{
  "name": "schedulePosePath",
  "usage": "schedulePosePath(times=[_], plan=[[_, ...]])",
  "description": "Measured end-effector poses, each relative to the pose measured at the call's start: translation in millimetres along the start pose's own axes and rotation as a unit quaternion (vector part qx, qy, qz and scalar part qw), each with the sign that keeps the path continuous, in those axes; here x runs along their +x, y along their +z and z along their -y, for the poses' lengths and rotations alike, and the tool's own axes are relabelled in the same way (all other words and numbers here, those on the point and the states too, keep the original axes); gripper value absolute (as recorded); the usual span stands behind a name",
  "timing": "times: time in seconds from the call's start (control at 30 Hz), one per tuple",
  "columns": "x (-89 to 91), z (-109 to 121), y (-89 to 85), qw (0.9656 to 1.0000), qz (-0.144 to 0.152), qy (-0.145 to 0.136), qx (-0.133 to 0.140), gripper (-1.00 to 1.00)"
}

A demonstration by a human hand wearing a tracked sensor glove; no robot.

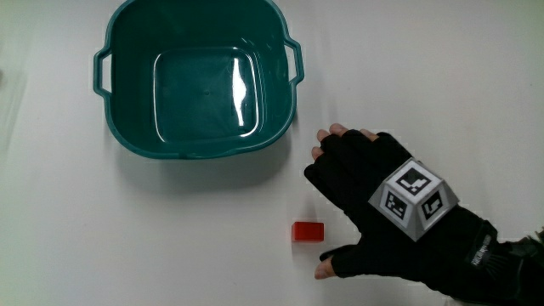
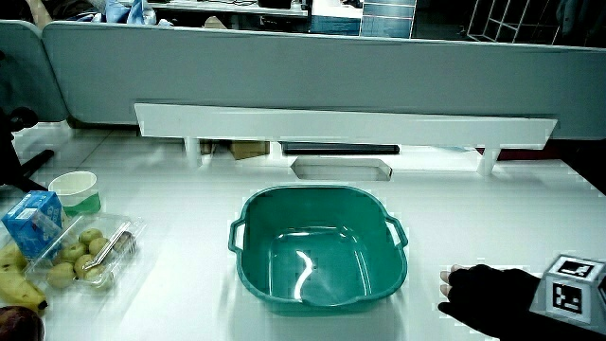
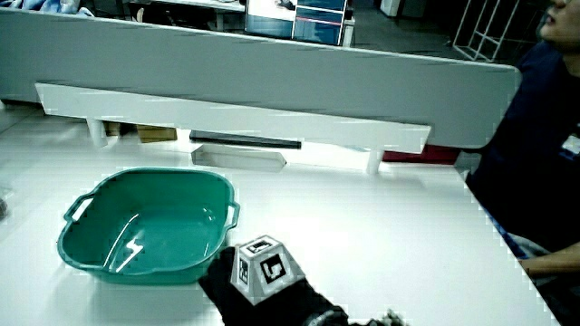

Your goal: Pick red block

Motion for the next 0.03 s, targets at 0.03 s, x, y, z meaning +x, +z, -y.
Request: schedulePosePath(times=[0.03], plan=[[-0.2, 0.5, 4.6, 1.0, -0.007, 0.0, 0.0, 1.0]])
